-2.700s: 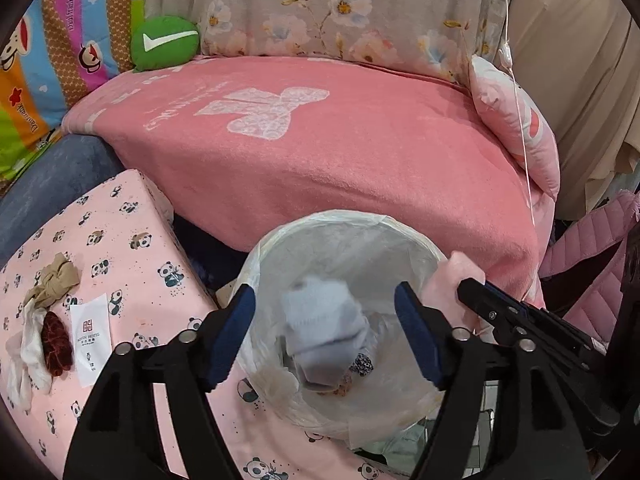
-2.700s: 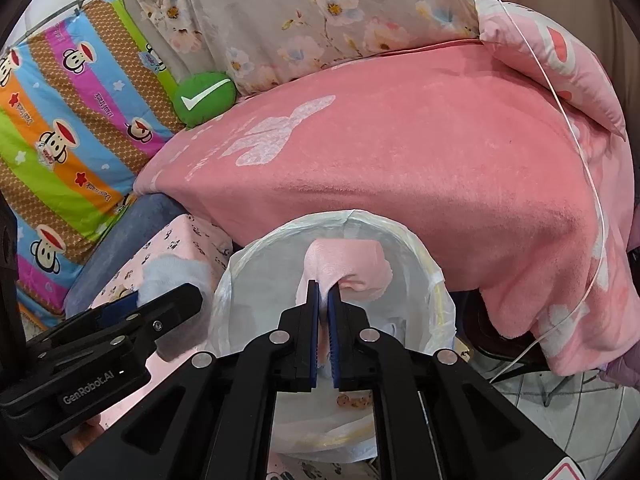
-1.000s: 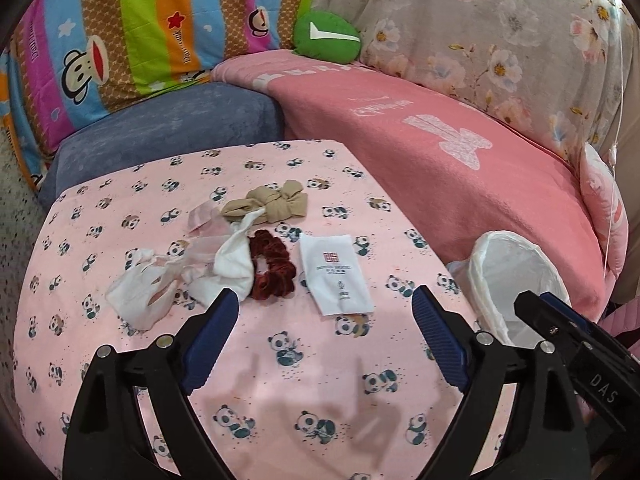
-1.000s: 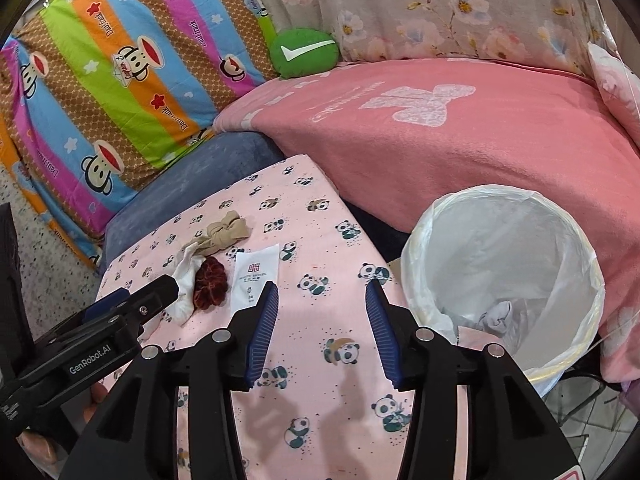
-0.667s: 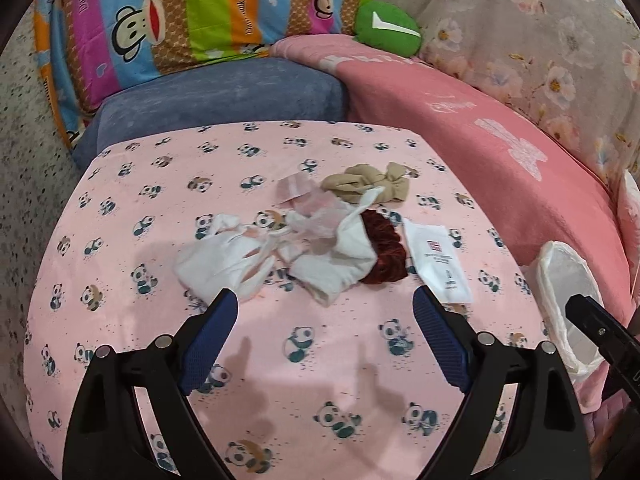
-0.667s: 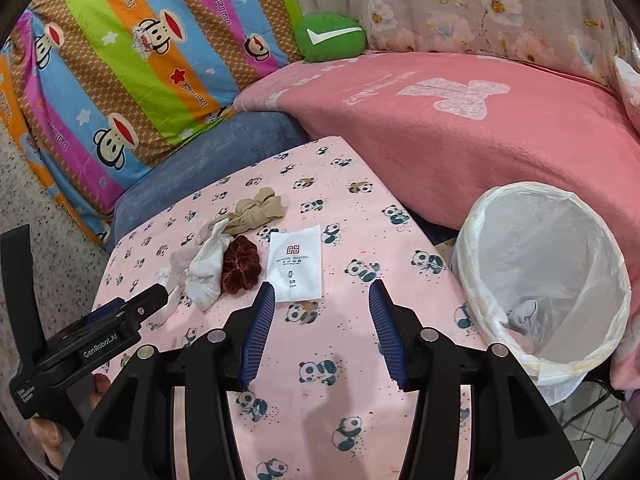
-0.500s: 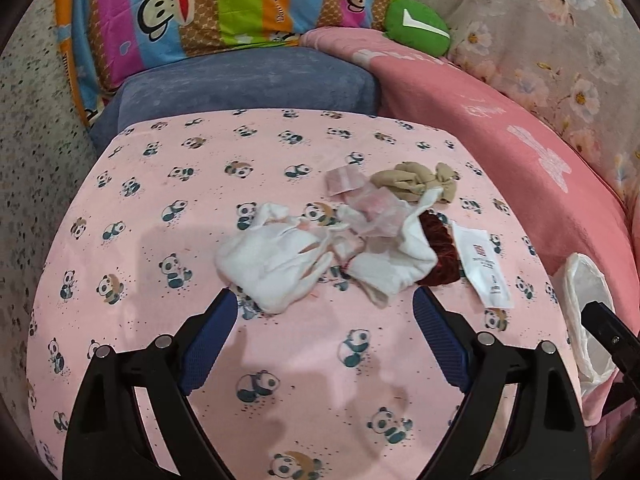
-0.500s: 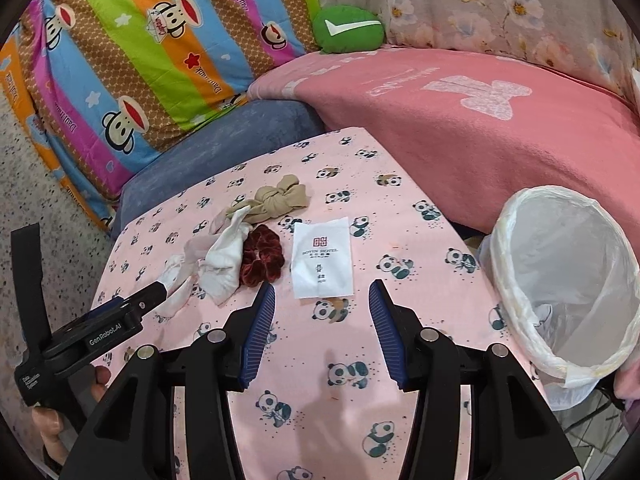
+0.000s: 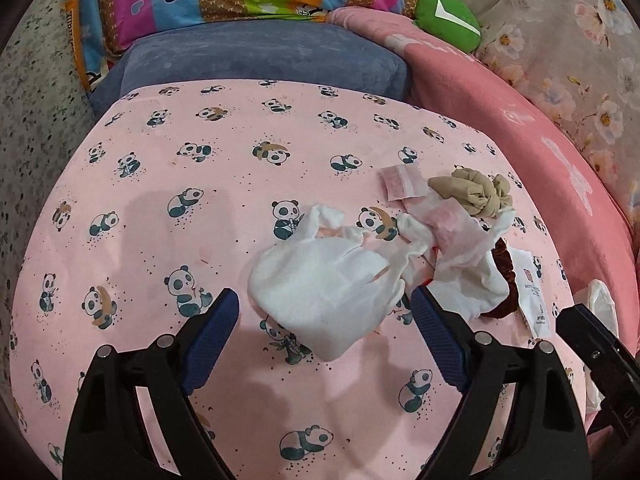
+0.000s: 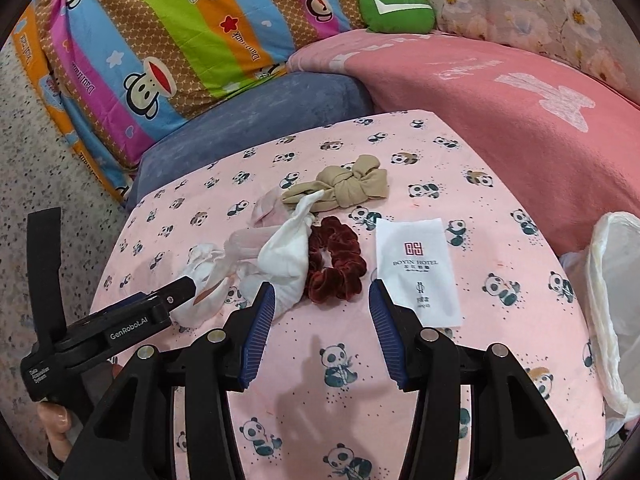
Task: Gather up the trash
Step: 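Grasp a white cloth with the left gripper while the right gripper grasps another white cloth, then carry both white cloths over the basket with both grippers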
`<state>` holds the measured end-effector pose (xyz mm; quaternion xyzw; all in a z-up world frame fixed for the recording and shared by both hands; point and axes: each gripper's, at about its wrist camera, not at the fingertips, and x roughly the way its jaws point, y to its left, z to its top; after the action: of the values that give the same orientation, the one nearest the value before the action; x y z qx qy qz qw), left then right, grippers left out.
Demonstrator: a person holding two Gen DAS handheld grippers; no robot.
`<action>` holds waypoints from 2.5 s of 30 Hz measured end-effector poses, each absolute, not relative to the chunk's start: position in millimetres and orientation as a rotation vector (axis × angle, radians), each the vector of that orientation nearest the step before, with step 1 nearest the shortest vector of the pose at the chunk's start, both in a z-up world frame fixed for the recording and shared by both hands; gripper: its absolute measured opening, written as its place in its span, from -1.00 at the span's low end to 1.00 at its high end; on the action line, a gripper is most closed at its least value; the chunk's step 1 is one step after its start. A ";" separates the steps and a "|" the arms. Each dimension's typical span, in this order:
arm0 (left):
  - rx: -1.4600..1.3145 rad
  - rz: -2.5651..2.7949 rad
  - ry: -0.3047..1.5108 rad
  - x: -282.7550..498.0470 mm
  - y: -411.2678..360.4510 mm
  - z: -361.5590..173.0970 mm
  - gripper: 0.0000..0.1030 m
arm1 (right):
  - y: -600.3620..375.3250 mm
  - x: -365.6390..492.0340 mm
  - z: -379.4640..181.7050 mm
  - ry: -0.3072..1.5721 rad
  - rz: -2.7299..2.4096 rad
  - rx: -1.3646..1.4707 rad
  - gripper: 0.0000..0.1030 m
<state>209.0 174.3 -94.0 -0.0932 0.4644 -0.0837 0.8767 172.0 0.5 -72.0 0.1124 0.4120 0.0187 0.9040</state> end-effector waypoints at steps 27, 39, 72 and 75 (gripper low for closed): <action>-0.194 -0.265 0.977 201.0 161.0 -86.4 -0.86 | 16.9 203.8 -99.6 0.897 0.113 0.237 -0.77; -0.159 -0.334 0.897 160.3 129.2 -43.9 -0.89 | -10.4 153.2 -48.4 0.769 0.096 0.308 -0.77; 0.066 -0.645 0.758 100.0 -87.1 32.9 -0.90 | -214.3 25.6 -2.2 0.588 -0.169 0.481 -0.77; 0.096 -0.671 0.758 95.4 -108.3 30.6 -0.90 | -237.3 15.4 -6.2 0.582 -0.202 0.501 -0.77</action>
<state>95.4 -108.3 30.6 0.0458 0.3631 -0.3211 0.8735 15.4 -237.3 -6.2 0.2439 0.2834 -0.0982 0.9223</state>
